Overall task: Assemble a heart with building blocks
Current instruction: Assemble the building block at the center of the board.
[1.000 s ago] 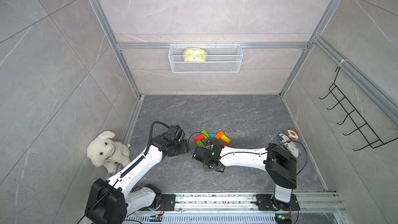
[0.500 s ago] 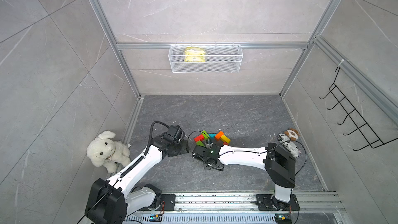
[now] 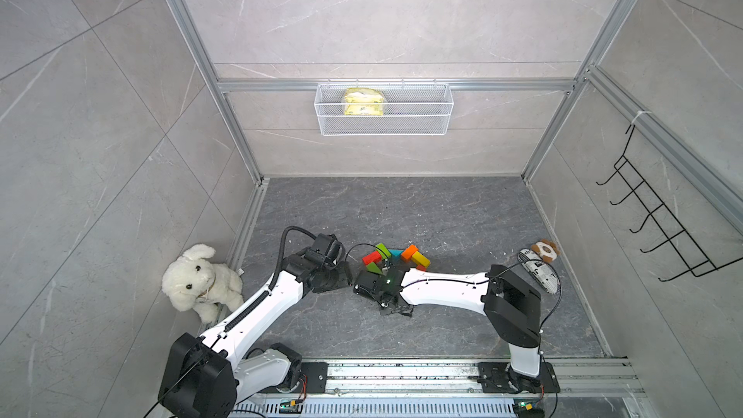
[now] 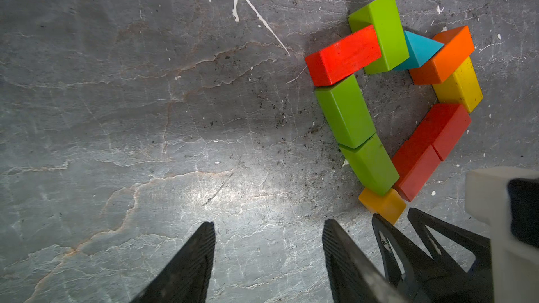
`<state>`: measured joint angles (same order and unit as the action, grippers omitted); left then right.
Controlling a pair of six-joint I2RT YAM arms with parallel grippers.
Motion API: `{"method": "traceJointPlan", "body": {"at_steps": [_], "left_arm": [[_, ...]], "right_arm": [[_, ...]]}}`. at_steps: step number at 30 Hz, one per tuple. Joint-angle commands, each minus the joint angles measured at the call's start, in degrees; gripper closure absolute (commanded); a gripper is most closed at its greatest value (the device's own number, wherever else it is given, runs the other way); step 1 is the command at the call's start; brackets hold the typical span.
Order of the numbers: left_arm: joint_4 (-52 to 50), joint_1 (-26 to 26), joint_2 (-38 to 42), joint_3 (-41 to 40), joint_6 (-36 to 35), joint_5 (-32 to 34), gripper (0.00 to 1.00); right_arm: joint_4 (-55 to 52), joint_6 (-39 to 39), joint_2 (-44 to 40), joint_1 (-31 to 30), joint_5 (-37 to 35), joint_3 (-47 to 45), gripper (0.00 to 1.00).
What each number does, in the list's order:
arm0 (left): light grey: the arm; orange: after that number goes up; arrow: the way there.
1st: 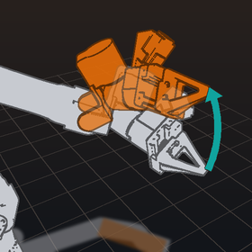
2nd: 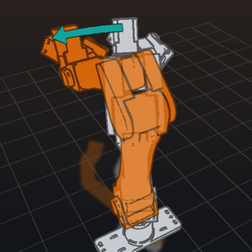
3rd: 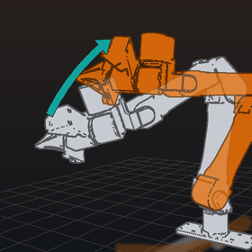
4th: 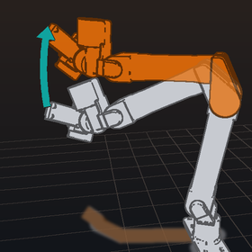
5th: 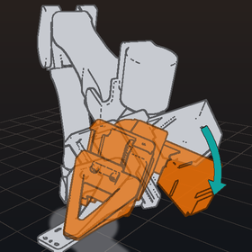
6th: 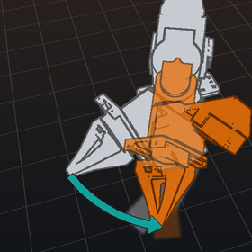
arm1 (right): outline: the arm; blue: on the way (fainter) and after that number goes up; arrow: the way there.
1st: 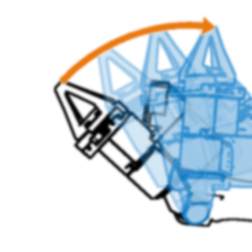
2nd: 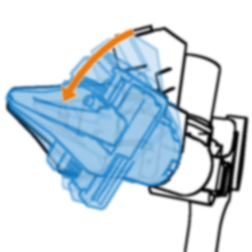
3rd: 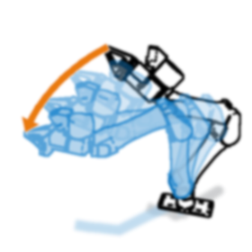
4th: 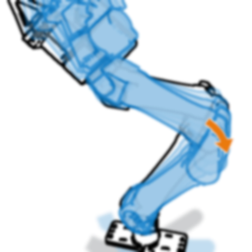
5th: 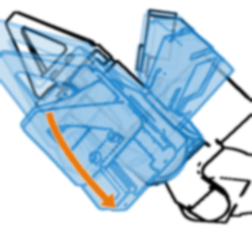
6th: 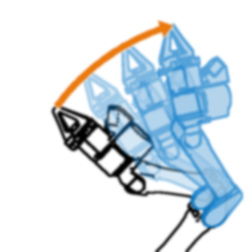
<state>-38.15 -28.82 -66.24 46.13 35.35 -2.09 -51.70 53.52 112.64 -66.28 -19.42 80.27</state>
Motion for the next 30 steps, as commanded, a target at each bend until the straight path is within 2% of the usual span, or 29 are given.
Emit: {"method": "traceJointPlan", "body": {"at_steps": [1, 8, 11, 16, 18, 20, 22, 24, 26, 27, 28, 30], "left_arm": [[-0.87, 0.43, 1.55, 0.51, -1.82, -0.29, 0.37], [-1.22, 0.43, 1.89, 0.47, -1.86, -0.02, 0.37], [-1.45, 0.44, 2.08, 0.45, -1.82, 0.06, 0.37], [-2.28, 0.5, 2.76, 2.62, -2.03, 2.86, 0.35], [-2.86, 0.79, 3.89, 4.52, -1.82, 7.7, 0.33], [-2.4, 1.19, 5.56, 6.09, -1.15, 15.25, 0.27], [-1.01, 2.56, 6.95, 6.8, -0.97, 21.57, 0.19], [-0.16, 4.05, 7.1, 8.01, -1.32, 27.06, 0.17], [2.48, 5.03, 7.06, 7.34, -1.99, 37.64, 0.14], [6.39, 5.81, 7.1, 5.72, -4.68, 40.96, 0.1], [11.43, 7.32, 6.98, 3.72, -8.64, 41.06, 0.09], [19.79, 10.08, 4.74, -0.26, -15.02, 40.81, 0.08]], "right_arm": [[-2.39, -1.2, 1.31, 0.19, -2.57, 1.85, 0.52], [-2.7, -2.82, 1.5, 0.26, -3.4, 3.49, 0.52], [-1.27, -3.5, -0.97, -0.2, -3.07, 2.26, 0.5], [2.28, -4.45, -14.38, -0.56, -5.45, -3.27, 0.44], [2.35, -6.19, -21.68, 0.61, -8.74, -5.26, 0.4], [2.7, -7.76, -28.59, 5.06, -9.47, -8.45, 0.37], [6.63, -10.76, -36.41, 12.48, -6.79, -14.31, 0.35], [10.28, -13.71, -42.54, 19.45, -5.74, -18.39, 0.29], [12.22, -15.16, -48.14, 24.0, -9.83, -21.56, 0.19], [13.91, -15.17, -51.05, 25.86, -13.26, -23.91, 0.11], [16.24, -14.64, -53.83, 27.9, -16.48, -26.8, 0.04], [22.81, -16.27, -58.23, 32.64, -17.32, -32.85, 0.0]]}}
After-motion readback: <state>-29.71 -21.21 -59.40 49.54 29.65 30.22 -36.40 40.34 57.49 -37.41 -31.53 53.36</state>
